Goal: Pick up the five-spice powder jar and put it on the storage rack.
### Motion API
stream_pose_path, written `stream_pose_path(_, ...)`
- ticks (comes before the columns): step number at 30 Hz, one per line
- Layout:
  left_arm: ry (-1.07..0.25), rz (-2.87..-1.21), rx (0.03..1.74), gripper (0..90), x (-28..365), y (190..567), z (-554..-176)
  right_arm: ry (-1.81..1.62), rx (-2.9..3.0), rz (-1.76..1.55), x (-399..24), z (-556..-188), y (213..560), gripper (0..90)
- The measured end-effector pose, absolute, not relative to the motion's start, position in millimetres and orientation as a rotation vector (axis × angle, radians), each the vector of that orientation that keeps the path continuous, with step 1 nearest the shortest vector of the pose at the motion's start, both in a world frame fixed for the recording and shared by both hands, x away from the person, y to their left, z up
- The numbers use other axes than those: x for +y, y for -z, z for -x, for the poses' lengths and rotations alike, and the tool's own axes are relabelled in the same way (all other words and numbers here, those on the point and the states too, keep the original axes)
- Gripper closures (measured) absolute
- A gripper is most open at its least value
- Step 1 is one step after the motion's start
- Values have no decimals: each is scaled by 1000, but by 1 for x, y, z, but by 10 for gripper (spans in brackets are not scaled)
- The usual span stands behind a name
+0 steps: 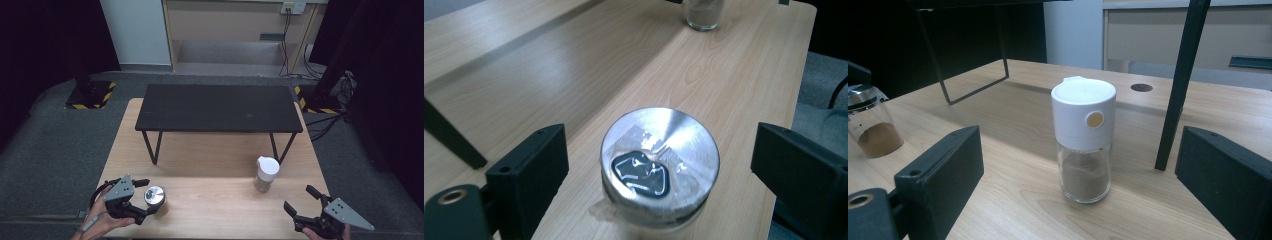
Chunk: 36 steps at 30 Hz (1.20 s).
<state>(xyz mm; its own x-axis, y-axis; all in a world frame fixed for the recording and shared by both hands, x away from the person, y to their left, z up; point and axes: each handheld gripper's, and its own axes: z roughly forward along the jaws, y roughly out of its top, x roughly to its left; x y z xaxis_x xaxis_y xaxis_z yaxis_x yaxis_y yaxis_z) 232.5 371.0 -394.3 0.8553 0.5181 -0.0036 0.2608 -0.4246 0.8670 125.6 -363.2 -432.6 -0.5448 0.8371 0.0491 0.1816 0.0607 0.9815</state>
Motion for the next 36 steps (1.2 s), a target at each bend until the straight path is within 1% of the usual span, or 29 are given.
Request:
stream_pose_path(9,-324,-2042,544,187,365,407,-239,-1523,1782,-1019,-363,-125,433,56)
stream_pose_path(10,-327,-2042,541,226,365,408,-239,-1523,1780,-1019,-363,-125,433,57)
stream_pose_path(12,-333,-2047,538,259,365,410,-239,-1523,1781,-1019,-363,-125,433,57)
stream_pose_path(14,-330,-2036,533,323,367,413,-240,-1523,1780,-1020,-363,-125,433,57)
stream_pose_path(19,-331,-2032,532,336,368,413,-240,-1522,1777,-1021,-363,-124,433,57)
stream_pose_path(26,-329,-2010,581,337,367,409,-237,-1526,1767,-1022,-363,-124,434,58)
stream_pose_path(36,-366,-1930,610,337,357,386,-225,-1523,1764,-1015,-363,-123,434,59)
